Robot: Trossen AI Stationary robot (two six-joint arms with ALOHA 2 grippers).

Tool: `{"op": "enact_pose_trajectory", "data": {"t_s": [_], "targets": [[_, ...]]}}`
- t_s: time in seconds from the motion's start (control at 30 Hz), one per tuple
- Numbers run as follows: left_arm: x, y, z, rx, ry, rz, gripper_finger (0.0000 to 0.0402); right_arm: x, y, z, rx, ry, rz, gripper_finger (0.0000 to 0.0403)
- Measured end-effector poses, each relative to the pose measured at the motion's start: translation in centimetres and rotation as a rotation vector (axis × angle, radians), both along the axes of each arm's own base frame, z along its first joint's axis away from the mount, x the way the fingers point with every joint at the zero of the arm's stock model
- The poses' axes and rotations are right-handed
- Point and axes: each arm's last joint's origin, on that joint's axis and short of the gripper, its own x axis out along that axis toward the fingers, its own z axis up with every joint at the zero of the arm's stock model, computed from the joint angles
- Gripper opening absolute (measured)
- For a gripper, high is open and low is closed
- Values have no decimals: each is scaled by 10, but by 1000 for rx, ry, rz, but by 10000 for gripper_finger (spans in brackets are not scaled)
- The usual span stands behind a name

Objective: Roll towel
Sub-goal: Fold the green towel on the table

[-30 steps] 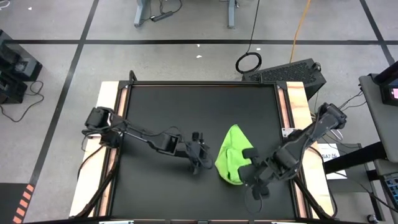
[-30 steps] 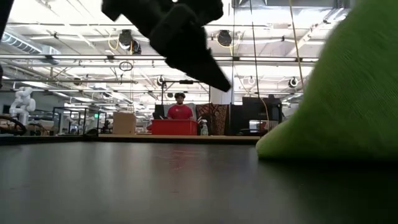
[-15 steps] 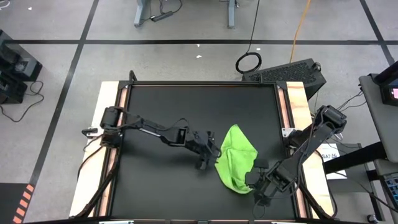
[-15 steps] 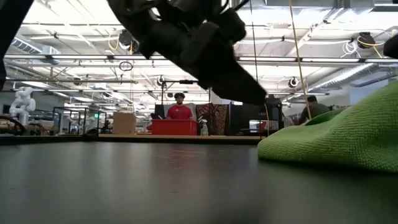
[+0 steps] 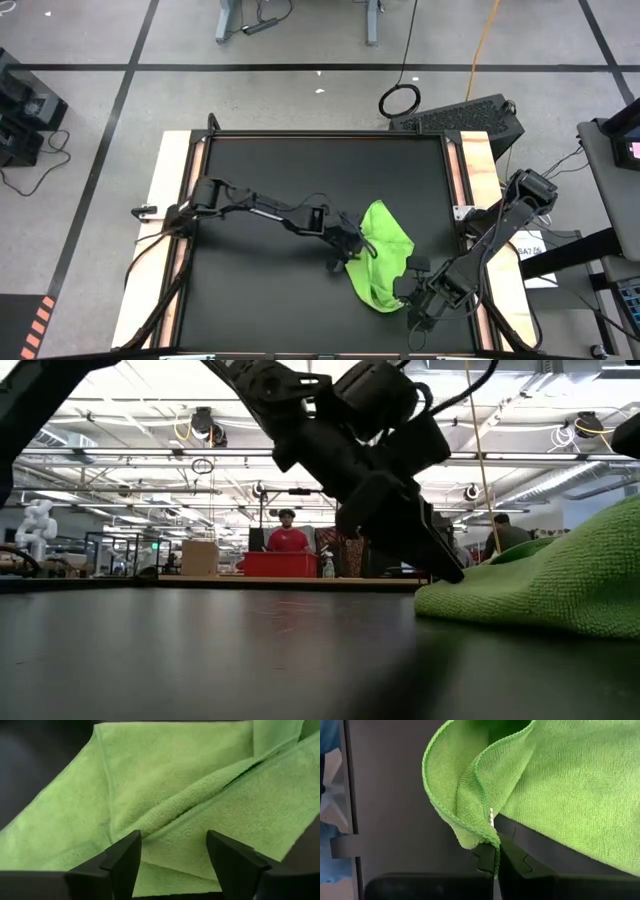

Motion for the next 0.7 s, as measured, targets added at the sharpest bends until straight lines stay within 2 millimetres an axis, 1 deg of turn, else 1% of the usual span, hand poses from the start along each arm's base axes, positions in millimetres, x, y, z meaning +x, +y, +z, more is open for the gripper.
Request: {"op": "enact_pose_trajectory", "data": {"t_s": [0.1, 0.17, 0.23, 0.3, 0.47, 0.5, 0.6, 0.7], "targets": [[3, 0, 0, 18, -10, -15, 220, 1, 0, 0, -8, -13, 2, 0], [1, 1, -2, 25, 28, -21, 211, 1, 0, 0, -14, -19, 0, 0], [-1, 2, -5, 29, 65, -19, 192, 1, 0, 0, -16, -19, 2, 0], [-3, 2, -7, 34, 93, -23, 156, 1, 0, 0, -18, -22, 5, 0], [-6, 2, -9, 45, 130, -31, 31, 1, 0, 0, -23, -24, 14, 0], [-6, 2, -10, 51, 136, -34, 17, 1, 0, 0, -25, -25, 14, 0], [-9, 3, -4, 79, 149, -13, 10, 1, -1, 0, -27, -27, 13, 0], [-16, 6, 14, 147, 156, 20, 5, 1, -1, 0, -43, -33, 16, 0]]}}
